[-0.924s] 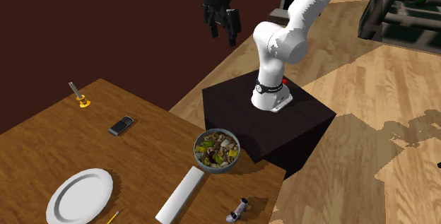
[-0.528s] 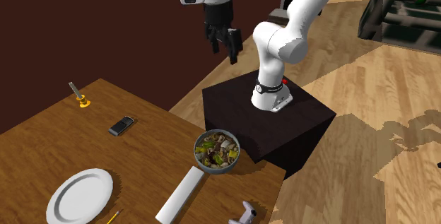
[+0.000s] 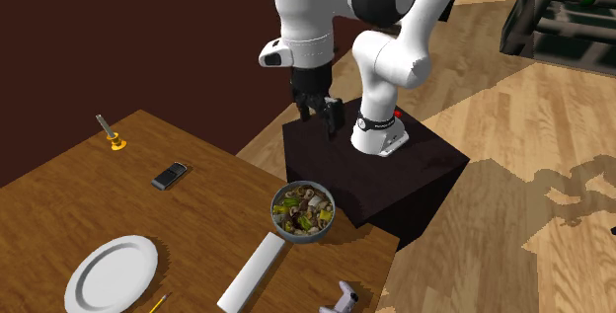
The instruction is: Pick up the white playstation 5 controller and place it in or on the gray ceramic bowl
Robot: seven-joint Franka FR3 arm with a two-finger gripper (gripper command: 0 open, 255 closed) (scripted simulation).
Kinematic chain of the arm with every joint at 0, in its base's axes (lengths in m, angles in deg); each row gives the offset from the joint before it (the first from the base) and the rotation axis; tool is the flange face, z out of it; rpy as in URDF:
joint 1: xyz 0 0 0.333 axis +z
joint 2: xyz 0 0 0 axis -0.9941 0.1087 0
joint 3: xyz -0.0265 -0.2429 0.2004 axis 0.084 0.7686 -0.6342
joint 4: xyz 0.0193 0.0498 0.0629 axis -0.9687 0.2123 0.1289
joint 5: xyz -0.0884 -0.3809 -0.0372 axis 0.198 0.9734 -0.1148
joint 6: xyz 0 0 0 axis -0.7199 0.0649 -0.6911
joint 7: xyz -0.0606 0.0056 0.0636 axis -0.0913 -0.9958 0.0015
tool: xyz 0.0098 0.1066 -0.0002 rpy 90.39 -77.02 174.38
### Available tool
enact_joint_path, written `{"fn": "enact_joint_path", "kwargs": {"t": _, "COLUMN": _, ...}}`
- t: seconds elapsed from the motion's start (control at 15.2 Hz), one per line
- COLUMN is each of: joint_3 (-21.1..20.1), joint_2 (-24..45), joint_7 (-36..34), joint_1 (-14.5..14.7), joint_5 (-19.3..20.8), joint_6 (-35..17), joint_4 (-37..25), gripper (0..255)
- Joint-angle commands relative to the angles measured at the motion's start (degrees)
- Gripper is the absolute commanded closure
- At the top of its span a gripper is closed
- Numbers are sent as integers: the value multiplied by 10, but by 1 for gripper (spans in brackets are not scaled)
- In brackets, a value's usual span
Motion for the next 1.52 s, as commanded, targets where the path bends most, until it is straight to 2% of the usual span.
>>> {"fn": "enact_joint_path", "kwargs": {"t": 0.0, "joint_3": -16, "joint_2": 28, "joint_7": -7, "joint_1": 6, "joint_5": -11, "joint_6": -45, "joint_4": 10, "gripper": 0}}
{"fn": "enact_joint_path", "kwargs": {"t": 0.46, "joint_3": -79, "joint_2": 154, "joint_7": -43, "joint_1": 25, "joint_5": -32, "joint_6": -194, "joint_4": 13, "gripper": 0}}
{"fn": "enact_joint_path", "kwargs": {"t": 0.79, "joint_3": -120, "joint_2": 266, "joint_7": -83, "joint_1": 31, "joint_5": -16, "joint_6": -296, "joint_4": -11, "gripper": 0}}
{"fn": "enact_joint_path", "kwargs": {"t": 0.99, "joint_3": -139, "joint_2": 339, "joint_7": -118, "joint_1": 33, "joint_5": 16, "joint_6": -351, "joint_4": -34, "gripper": 0}}
{"fn": "enact_joint_path", "kwargs": {"t": 1.19, "joint_3": -147, "joint_2": 414, "joint_7": -165, "joint_1": 42, "joint_5": 67, "joint_6": -399, "joint_4": -65, "gripper": 0}}
{"fn": "enact_joint_path", "kwargs": {"t": 1.45, "joint_3": -129, "joint_2": 512, "joint_7": -231, "joint_1": 77, "joint_5": 144, "joint_6": -447, "joint_4": -117, "gripper": 0}}
